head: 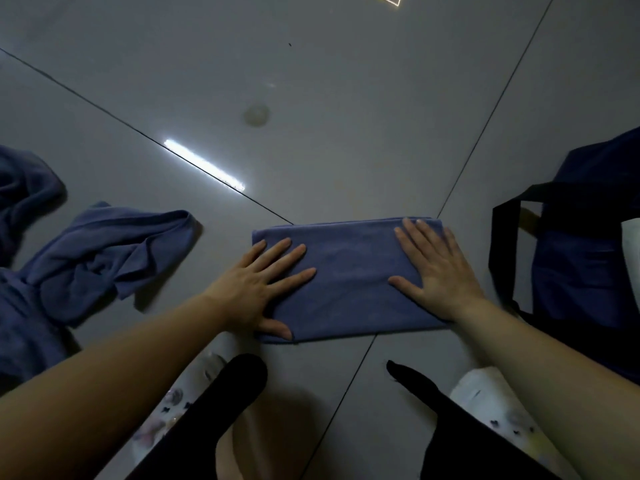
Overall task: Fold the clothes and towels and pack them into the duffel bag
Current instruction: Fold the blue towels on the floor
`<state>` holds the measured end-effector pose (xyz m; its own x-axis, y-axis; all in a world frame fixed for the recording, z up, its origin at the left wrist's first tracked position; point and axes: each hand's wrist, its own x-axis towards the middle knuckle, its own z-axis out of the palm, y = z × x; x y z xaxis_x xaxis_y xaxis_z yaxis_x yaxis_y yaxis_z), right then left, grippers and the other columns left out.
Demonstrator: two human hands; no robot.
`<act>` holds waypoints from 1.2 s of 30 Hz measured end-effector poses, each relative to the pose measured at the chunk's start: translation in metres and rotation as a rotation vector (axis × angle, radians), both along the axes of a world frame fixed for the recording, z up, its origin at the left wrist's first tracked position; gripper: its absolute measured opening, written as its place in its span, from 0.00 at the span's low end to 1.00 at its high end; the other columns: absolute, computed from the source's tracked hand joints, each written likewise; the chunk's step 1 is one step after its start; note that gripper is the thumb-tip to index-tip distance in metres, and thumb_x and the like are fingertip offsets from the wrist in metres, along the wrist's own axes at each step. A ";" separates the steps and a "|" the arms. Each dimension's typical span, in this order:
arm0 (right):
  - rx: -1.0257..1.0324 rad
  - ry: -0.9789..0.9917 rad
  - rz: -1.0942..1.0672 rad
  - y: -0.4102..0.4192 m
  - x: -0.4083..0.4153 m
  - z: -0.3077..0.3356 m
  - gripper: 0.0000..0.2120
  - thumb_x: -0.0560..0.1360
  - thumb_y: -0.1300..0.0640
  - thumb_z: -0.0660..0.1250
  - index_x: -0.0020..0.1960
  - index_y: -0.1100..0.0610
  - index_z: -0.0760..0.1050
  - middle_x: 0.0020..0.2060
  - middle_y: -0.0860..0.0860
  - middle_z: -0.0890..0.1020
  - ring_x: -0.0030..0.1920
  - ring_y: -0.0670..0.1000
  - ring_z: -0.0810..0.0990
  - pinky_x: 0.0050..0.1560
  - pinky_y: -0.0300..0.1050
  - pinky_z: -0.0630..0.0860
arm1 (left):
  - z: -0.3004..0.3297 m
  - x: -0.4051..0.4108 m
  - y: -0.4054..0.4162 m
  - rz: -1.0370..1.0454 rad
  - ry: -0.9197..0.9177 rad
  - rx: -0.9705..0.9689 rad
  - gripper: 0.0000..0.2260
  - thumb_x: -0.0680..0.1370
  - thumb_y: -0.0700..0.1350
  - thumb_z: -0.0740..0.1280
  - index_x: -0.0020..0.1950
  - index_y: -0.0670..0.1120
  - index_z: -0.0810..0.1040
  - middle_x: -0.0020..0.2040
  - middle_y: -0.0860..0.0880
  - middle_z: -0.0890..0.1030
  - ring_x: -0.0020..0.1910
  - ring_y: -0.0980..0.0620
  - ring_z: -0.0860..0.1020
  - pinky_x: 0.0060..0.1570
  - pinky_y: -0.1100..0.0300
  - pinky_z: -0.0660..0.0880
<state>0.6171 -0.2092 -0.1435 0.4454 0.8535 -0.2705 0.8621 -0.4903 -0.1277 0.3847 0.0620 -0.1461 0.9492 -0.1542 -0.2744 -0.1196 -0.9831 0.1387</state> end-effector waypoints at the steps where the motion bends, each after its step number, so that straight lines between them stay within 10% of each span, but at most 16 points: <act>1: -0.014 -0.013 -0.021 -0.004 0.006 0.000 0.39 0.77 0.30 0.41 0.78 0.55 0.52 0.77 0.53 0.57 0.76 0.52 0.52 0.74 0.56 0.48 | 0.001 0.000 0.002 -0.010 -0.002 -0.013 0.48 0.66 0.80 0.51 0.79 0.54 0.49 0.79 0.45 0.46 0.76 0.44 0.42 0.73 0.48 0.39; 6: -0.005 -0.087 -0.070 -0.009 0.009 0.002 0.37 0.77 0.30 0.40 0.78 0.52 0.50 0.77 0.54 0.58 0.76 0.52 0.52 0.73 0.58 0.41 | 0.004 0.003 0.008 -0.037 0.010 -0.032 0.53 0.61 0.82 0.52 0.79 0.56 0.44 0.78 0.50 0.36 0.76 0.45 0.38 0.73 0.50 0.36; 9: 0.205 -0.115 -0.153 0.018 -0.018 0.007 0.32 0.78 0.36 0.48 0.76 0.50 0.55 0.75 0.54 0.62 0.74 0.54 0.56 0.72 0.61 0.43 | 0.012 0.002 0.001 0.068 -0.129 -0.132 0.44 0.68 0.78 0.52 0.77 0.54 0.56 0.79 0.43 0.53 0.76 0.42 0.52 0.74 0.42 0.52; 15: 0.207 -0.106 0.089 0.073 -0.078 -0.009 0.28 0.77 0.43 0.52 0.75 0.51 0.58 0.75 0.55 0.64 0.74 0.54 0.58 0.68 0.70 0.50 | 0.025 -0.007 -0.031 1.447 -0.251 -1.023 0.24 0.73 0.38 0.72 0.66 0.49 0.70 0.65 0.41 0.70 0.61 0.46 0.74 0.58 0.50 0.75; 22: 0.174 -0.116 0.108 0.070 -0.073 -0.017 0.28 0.78 0.43 0.50 0.76 0.52 0.57 0.76 0.55 0.61 0.75 0.54 0.57 0.68 0.71 0.51 | 0.033 0.004 -0.034 1.290 -0.104 -1.291 0.33 0.64 0.50 0.78 0.68 0.54 0.71 0.66 0.47 0.71 0.55 0.49 0.80 0.51 0.54 0.80; 26: 0.185 -0.130 0.120 0.069 -0.073 -0.018 0.28 0.78 0.43 0.51 0.76 0.52 0.57 0.76 0.55 0.61 0.75 0.55 0.57 0.68 0.72 0.52 | 0.043 0.015 -0.031 1.300 -0.068 -1.366 0.27 0.71 0.36 0.73 0.68 0.51 0.71 0.58 0.53 0.74 0.51 0.61 0.75 0.43 0.71 0.76; 36: 0.171 -0.109 0.098 0.071 -0.074 -0.016 0.28 0.78 0.43 0.51 0.75 0.51 0.58 0.75 0.55 0.63 0.75 0.55 0.58 0.68 0.71 0.53 | 0.049 0.010 -0.033 1.269 -0.072 -1.216 0.11 0.72 0.44 0.74 0.52 0.54 0.80 0.58 0.43 0.73 0.55 0.48 0.76 0.54 0.60 0.76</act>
<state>0.5434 -0.1380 -0.1596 0.3769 0.9234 -0.0729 0.9177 -0.3829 -0.1056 0.3947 0.0287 -0.0973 0.6382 0.5567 -0.5318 0.5305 0.1826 0.8278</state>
